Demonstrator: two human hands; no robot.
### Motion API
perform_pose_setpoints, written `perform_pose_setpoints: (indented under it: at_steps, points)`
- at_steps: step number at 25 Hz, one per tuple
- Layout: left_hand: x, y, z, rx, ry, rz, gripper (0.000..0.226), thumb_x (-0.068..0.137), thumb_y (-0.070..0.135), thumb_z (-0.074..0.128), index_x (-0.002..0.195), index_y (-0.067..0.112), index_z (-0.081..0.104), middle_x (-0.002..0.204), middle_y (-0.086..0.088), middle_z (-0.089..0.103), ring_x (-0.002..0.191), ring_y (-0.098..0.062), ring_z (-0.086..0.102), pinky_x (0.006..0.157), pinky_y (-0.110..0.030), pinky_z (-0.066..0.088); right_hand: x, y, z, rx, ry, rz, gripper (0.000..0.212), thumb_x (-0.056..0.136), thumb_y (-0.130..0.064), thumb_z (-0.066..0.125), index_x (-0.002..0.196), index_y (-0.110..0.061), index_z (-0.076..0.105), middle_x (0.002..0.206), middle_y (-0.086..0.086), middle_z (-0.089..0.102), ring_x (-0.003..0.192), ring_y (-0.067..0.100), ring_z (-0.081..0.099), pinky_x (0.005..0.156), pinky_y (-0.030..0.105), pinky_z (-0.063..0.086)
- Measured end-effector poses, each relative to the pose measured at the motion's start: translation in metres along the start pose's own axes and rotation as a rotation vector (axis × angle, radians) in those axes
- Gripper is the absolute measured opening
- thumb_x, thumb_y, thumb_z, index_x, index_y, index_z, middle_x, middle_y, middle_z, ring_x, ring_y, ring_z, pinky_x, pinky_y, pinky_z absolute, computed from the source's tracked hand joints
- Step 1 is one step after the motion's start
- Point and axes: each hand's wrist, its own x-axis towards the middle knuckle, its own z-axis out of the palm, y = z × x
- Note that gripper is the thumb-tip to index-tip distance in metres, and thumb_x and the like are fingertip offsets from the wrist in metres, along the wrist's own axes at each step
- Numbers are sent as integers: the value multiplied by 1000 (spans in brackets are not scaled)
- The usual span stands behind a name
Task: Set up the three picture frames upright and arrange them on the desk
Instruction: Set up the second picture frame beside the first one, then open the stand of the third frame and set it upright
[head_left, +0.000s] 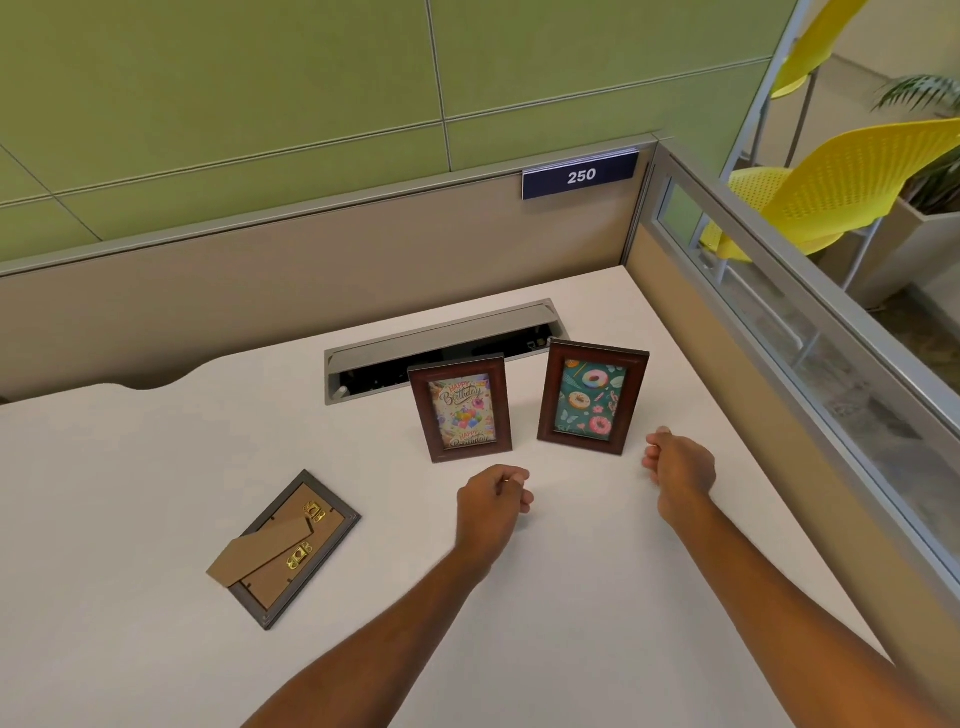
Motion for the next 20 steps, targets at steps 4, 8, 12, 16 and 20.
perform_pose_setpoints:
  at_steps: [4,8,12,16,20]
  points:
    - [-6,-15,-30,6,54,-2,17,104,21,62,102,21,80,82,-2,82,73,-14,77,71,-25,61,-43,16,15,-21,-117,-11,27,103,-31,69,101,-7,80,84,8,76,73,20,69,64,31,55]
    - [-18,-29,-60,10,84,1,20,105,22,61,102,22,80,81,-1,82,72,-14,77,70,-24,59,-97,31,34,-209,-504,19,27,106,-32,65,107,-8,77,97,9,79,81,24,73,68,31,53]
    - [-33,-48,-93,-15,97,-42,28,108,29,56,97,23,81,80,-2,82,71,-13,76,73,-27,60,-148,47,58,-402,-686,-7,28,106,-35,64,111,-11,76,106,8,81,88,23,75,81,36,57]
    - [-48,-65,-142,-52,162,-40,27,107,32,57,98,23,81,82,-1,81,74,-13,76,70,-24,58,-189,66,91,-467,-748,-12,29,107,-35,62,113,-10,76,109,10,81,88,23,75,83,36,58]
    - [-57,-85,-199,-68,271,-25,21,102,31,64,94,21,79,86,-3,80,76,-12,73,69,-26,57,-224,85,122,-490,-813,-34,32,107,-34,64,116,-6,75,110,13,81,85,24,74,81,37,57]
